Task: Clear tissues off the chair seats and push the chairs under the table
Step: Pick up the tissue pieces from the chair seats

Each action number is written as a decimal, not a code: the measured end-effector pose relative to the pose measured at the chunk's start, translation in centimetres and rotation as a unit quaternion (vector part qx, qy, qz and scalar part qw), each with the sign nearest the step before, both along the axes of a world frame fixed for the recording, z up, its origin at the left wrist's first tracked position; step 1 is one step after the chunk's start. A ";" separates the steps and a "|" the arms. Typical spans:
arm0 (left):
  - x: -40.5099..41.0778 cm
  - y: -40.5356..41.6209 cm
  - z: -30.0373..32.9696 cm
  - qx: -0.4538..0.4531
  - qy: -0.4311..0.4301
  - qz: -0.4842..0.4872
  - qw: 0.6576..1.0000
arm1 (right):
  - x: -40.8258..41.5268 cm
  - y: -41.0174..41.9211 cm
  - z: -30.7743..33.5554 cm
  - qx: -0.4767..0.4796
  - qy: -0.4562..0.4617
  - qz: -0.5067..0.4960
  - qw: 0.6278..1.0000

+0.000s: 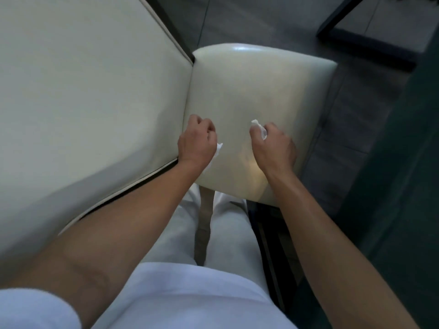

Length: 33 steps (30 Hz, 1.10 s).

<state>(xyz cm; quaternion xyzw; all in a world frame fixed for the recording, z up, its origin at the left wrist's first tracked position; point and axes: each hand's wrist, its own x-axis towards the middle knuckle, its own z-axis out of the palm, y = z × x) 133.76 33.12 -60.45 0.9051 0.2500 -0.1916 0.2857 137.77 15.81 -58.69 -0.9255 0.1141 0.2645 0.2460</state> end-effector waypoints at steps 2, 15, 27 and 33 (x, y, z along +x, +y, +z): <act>-0.2 -0.3 2.5 0.021 -0.051 0.019 0.998 | 0.2 -0.4 2.3 0.024 -0.017 0.014 0.999; -6.9 1.8 22.4 -0.019 -0.343 -0.045 0.938 | -2.6 -2.3 19.1 0.199 -0.226 0.032 0.953; -15.7 6.4 33.7 -0.040 -0.443 -0.085 0.892 | -13.6 1.8 30.8 0.224 -0.346 0.025 0.911; -19.0 10.5 37.6 -0.047 -0.477 -0.134 0.867 | -18.5 4.0 35.5 0.190 -0.394 0.001 0.899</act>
